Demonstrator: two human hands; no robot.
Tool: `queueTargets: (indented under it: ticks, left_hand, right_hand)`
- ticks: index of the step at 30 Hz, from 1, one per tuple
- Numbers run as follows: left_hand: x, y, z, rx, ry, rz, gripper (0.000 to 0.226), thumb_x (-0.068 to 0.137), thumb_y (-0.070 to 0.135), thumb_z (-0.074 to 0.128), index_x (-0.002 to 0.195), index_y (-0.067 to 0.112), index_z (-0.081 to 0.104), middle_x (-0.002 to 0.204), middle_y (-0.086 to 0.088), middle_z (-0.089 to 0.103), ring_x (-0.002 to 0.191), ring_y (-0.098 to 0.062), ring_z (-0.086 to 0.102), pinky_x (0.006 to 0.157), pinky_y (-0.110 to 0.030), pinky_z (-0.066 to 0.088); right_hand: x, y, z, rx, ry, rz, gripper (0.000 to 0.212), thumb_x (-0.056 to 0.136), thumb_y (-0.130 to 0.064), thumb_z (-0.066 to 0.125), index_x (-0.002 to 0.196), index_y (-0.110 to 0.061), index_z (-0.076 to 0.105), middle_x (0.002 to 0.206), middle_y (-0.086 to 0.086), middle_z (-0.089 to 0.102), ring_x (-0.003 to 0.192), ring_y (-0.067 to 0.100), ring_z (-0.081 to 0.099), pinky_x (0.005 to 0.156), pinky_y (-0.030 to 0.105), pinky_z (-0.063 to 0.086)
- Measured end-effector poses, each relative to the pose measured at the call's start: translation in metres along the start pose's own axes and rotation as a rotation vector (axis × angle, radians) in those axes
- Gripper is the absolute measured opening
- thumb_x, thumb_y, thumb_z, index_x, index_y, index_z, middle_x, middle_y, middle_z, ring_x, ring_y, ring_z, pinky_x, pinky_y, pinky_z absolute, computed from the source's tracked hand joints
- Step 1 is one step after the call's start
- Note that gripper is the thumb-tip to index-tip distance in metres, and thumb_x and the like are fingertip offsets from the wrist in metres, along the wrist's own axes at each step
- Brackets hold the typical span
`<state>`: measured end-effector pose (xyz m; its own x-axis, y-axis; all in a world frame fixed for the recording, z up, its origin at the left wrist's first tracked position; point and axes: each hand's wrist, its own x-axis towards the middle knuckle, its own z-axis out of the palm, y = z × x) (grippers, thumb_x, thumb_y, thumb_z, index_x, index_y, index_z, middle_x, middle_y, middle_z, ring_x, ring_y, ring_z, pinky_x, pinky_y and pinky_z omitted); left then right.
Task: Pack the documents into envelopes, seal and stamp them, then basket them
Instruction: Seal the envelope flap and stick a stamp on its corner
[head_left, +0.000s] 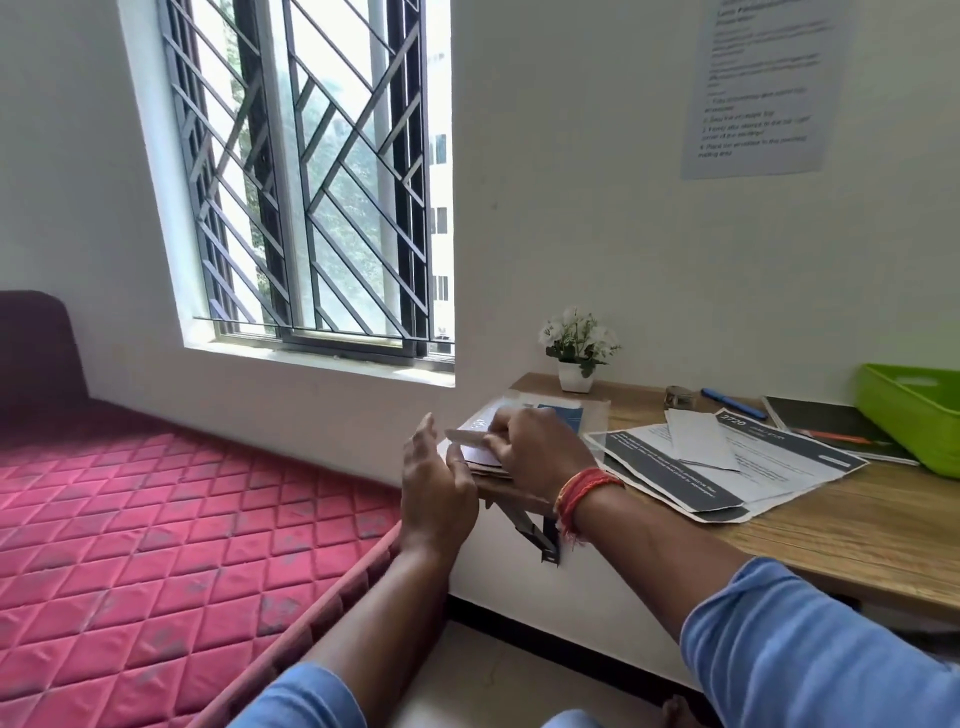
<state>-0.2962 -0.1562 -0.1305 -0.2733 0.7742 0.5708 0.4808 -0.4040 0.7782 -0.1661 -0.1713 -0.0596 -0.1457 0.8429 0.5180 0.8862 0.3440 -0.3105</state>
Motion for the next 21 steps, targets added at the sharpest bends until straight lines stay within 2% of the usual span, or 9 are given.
queueTargets:
  ticks: [5,9,11,13,14,17,19,21]
  left_hand:
    - [-0.004,0.014,0.004,0.037,-0.031,0.167,0.060,0.095,0.034,0.062,0.148,0.014,0.043,0.142,-0.005,0.049,0.132,-0.020,0.047,0.112,-0.038,0.039]
    - [0.002,0.037,0.004,0.027,-0.036,0.252,0.064,0.091,0.049,0.060,0.144,0.016,0.046,0.139,0.000,0.055,0.127,-0.018,0.054,0.104,-0.037,0.046]
    - [0.011,0.051,0.004,-0.001,0.018,0.293,0.053,0.095,0.033,0.060,0.143,0.013,0.048,0.136,-0.008,0.060,0.122,-0.025,0.059,0.100,-0.033,0.045]
    - [0.022,0.068,0.000,-0.035,0.109,0.322,0.039,0.100,0.014,0.053,0.139,0.011,0.054,0.128,-0.012,0.066,0.112,-0.029,0.062,0.090,-0.026,0.042]
    - [0.026,0.078,-0.003,-0.054,0.146,0.331,0.035,0.101,0.010,0.050,0.135,0.013,0.058,0.122,-0.011,0.069,0.106,-0.029,0.063,0.083,-0.022,0.040]
    - [0.043,0.104,-0.012,-0.107,0.208,0.347,0.032,0.100,0.007,0.048,0.124,0.019,0.065,0.105,-0.005,0.074,0.092,-0.026,0.066,0.072,-0.020,0.038]
    - [0.055,0.120,-0.019,-0.117,0.230,0.405,0.029,0.100,0.007,0.049,0.119,0.018,0.068,0.097,-0.004,0.074,0.085,-0.021,0.066,0.069,-0.017,0.037]
    - [0.070,0.135,-0.025,-0.119,0.207,0.484,0.024,0.100,0.007,0.051,0.111,0.017,0.069,0.088,0.001,0.071,0.078,-0.018,0.064,0.067,-0.017,0.036]
  right_hand:
    - [0.018,-0.007,-0.019,0.338,0.052,0.155,0.018,0.089,-0.035,0.070,0.080,-0.019,0.068,0.074,-0.004,0.068,0.067,0.013,0.062,0.059,0.024,0.045]
    - [0.026,-0.015,-0.039,0.644,0.064,0.181,0.032,0.091,-0.044,0.066,0.080,-0.014,0.072,0.071,0.001,0.074,0.068,0.020,0.072,0.065,0.032,0.058]
    - [0.030,-0.019,-0.052,0.816,0.065,0.184,0.034,0.097,-0.040,0.060,0.087,-0.010,0.073,0.077,0.005,0.077,0.072,0.022,0.076,0.065,0.030,0.057]
    - [0.036,-0.020,-0.063,0.879,0.118,0.133,0.021,0.100,-0.029,0.057,0.100,-0.013,0.072,0.084,0.007,0.078,0.075,0.018,0.075,0.064,0.025,0.055]
    - [0.039,-0.020,-0.069,0.858,0.163,0.082,0.014,0.099,-0.022,0.059,0.106,-0.018,0.070,0.087,0.006,0.078,0.076,0.016,0.075,0.066,0.024,0.055]
    - [0.048,-0.012,-0.086,0.528,0.314,-0.059,0.041,0.090,-0.020,0.069,0.126,-0.037,0.063,0.104,-0.003,0.069,0.085,0.011,0.069,0.081,0.022,0.053]
    - [0.051,-0.011,-0.099,0.372,0.362,-0.109,0.055,0.087,-0.023,0.071,0.137,-0.039,0.055,0.121,-0.001,0.053,0.104,0.015,0.061,0.095,0.024,0.047]
    - [0.055,-0.011,-0.113,0.284,0.397,-0.150,0.050,0.087,-0.028,0.070,0.135,-0.036,0.057,0.133,0.002,0.046,0.126,0.021,0.048,0.108,0.031,0.038]
